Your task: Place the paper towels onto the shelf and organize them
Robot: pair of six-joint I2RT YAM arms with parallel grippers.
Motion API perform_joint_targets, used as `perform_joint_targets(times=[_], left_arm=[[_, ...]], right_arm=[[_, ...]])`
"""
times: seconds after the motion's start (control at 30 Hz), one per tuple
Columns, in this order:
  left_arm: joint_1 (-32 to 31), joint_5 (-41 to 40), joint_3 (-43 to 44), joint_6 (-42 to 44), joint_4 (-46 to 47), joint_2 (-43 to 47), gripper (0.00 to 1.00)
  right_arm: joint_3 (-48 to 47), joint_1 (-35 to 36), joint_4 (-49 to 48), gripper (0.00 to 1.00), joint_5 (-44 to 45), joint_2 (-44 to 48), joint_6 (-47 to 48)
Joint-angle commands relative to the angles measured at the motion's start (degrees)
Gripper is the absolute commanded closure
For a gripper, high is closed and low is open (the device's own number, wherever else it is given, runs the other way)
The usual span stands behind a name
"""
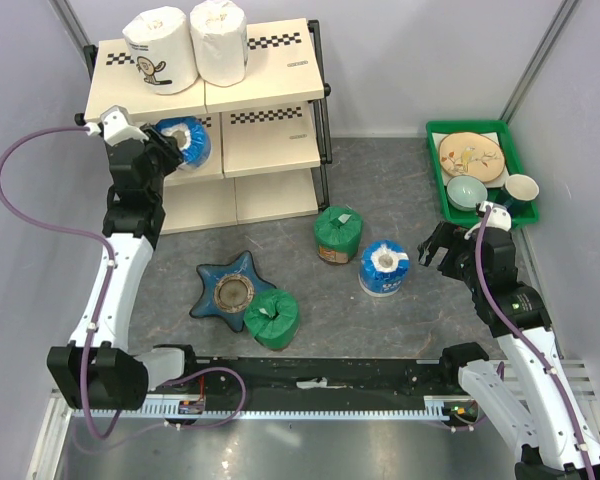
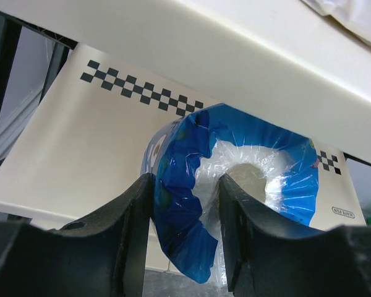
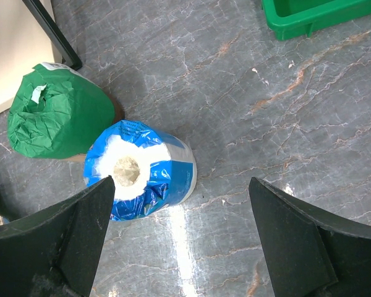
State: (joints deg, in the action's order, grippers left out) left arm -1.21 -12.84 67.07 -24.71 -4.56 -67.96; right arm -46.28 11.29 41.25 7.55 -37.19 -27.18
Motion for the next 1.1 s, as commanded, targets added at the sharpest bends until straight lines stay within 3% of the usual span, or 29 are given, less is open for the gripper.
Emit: perform_joint_targets(times=[0.0, 0.27, 0.4, 0.5, 0.8, 1.07], left_arm=[[0.95, 2.82, 4.21, -3.59, 7.81, -0.76, 0.59], [1.04, 2.38, 4.12, -2.98, 7.72, -1.91, 0.55], [1.04, 2.29, 4.30, -2.71, 7.46, -2.43, 0.32], [1.04, 2.47, 3.95, -2.45, 7.28, -2.52, 0.24], [2.60, 3.61, 2.55, -1.48, 6.93, -1.38, 0.23], [2.62, 8.44, 0.70, -1.74, 1.32, 6.42, 0.22]], right_arm=[[-0.12, -0.13, -1.09, 0.02, -0.17, -0.08, 0.64], [-0.12, -0.04, -1.18, 0.02, -0.17, 0.28, 0.46], [-0.12, -0.04, -1.00, 0.02, -0.26, 0.36, 0.55], [-0.12, -0.13, -1.00, 0.02, -0.26, 0.36, 0.46], [-0.21, 0.05, -1.00, 0.02, -0.52, 0.36, 0.55], [-0.21, -0.04, -1.09, 0.02, -0.52, 0.19, 0.55]])
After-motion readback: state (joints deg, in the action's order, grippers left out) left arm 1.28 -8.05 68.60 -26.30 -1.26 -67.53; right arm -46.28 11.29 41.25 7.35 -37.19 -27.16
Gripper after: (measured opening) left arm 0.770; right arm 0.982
